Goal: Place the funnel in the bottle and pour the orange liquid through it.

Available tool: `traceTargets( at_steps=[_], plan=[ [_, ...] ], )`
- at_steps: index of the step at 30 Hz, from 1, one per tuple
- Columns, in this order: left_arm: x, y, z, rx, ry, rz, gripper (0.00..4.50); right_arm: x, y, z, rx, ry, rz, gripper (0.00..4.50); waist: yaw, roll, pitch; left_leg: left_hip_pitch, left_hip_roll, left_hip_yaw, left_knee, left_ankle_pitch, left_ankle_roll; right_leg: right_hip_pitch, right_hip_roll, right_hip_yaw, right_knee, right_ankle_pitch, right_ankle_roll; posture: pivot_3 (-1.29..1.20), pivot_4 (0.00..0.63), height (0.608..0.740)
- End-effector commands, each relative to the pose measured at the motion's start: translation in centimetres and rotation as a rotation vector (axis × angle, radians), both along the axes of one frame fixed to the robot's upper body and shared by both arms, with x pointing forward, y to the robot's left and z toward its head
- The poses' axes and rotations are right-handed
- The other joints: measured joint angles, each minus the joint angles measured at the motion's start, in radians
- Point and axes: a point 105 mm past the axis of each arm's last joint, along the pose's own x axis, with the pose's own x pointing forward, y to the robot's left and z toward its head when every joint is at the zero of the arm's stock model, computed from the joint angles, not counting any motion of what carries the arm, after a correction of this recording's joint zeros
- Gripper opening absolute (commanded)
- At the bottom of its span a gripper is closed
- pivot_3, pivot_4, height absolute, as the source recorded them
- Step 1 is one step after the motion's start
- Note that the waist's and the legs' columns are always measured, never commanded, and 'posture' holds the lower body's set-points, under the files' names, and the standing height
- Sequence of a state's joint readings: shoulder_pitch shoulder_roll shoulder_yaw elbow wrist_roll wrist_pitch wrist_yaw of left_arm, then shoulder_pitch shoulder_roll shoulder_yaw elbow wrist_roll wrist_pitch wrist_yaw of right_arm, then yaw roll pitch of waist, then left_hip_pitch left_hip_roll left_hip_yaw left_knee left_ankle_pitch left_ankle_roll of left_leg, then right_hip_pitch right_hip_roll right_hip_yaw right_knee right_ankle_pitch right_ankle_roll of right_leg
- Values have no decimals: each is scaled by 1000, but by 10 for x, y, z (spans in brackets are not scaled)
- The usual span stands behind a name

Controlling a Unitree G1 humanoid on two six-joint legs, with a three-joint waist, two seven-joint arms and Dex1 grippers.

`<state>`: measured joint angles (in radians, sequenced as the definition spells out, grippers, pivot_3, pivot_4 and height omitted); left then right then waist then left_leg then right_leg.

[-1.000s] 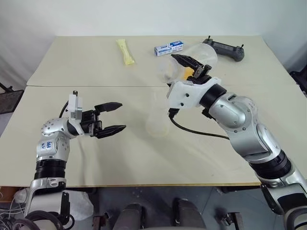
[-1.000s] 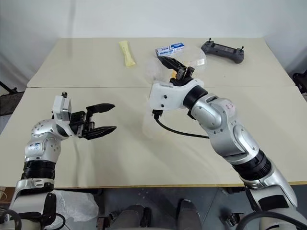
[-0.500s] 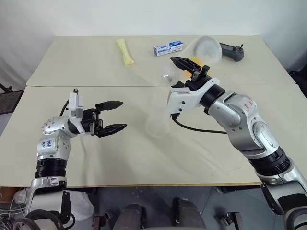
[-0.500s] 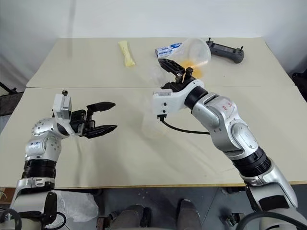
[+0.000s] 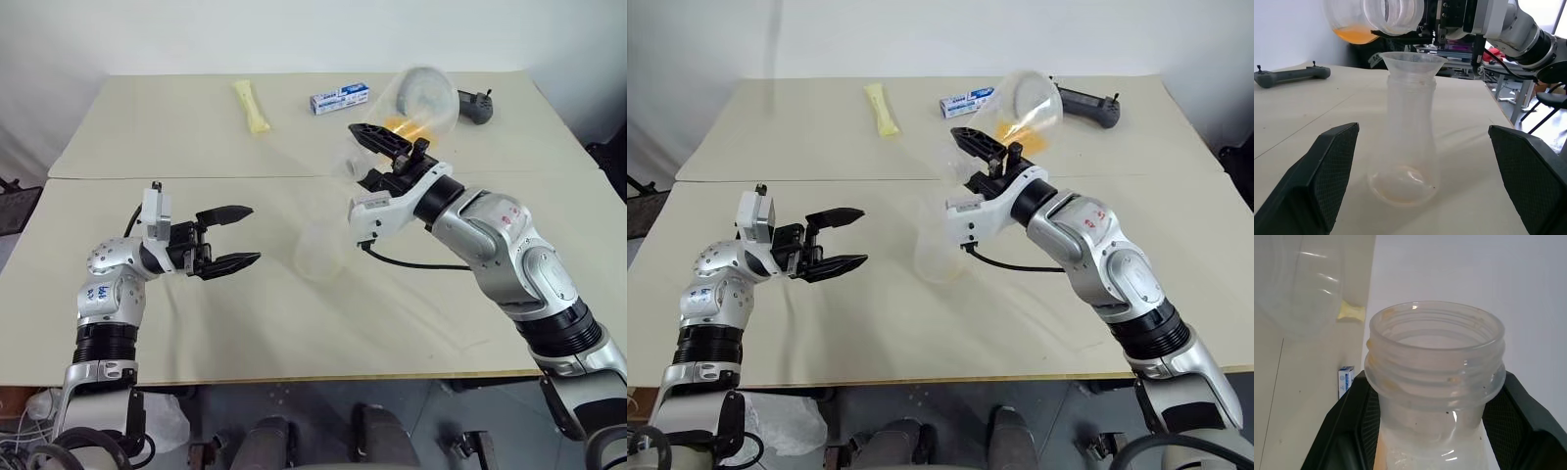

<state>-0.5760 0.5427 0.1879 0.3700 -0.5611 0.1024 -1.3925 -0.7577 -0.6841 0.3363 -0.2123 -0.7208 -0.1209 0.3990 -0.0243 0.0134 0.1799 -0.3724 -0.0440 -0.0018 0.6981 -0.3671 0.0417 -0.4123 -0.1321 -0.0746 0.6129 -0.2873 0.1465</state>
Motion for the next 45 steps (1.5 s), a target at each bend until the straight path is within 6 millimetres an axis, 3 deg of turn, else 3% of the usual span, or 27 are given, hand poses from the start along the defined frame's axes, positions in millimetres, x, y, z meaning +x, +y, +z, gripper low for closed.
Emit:
traceTargets(
  at_steps=[1, 45],
  plan=[
    [-3, -1, 9, -11, -35, -17, 4500, -5, -5, 20, 11, -90, 3, 2450, -3, 0, 0, 0, 0, 0, 0, 0, 0, 0, 0, 0, 0, 0, 0, 0, 150, 740],
    [-7, -1, 10, -37, -25, -32, 4500, -2, 14, 14, -158, -186, 86, 2450, -5, 0, 0, 0, 0, -1, 0, 0, 0, 0, 0, 0, 2, 0, 0, 0, 150, 740]
  ],
)
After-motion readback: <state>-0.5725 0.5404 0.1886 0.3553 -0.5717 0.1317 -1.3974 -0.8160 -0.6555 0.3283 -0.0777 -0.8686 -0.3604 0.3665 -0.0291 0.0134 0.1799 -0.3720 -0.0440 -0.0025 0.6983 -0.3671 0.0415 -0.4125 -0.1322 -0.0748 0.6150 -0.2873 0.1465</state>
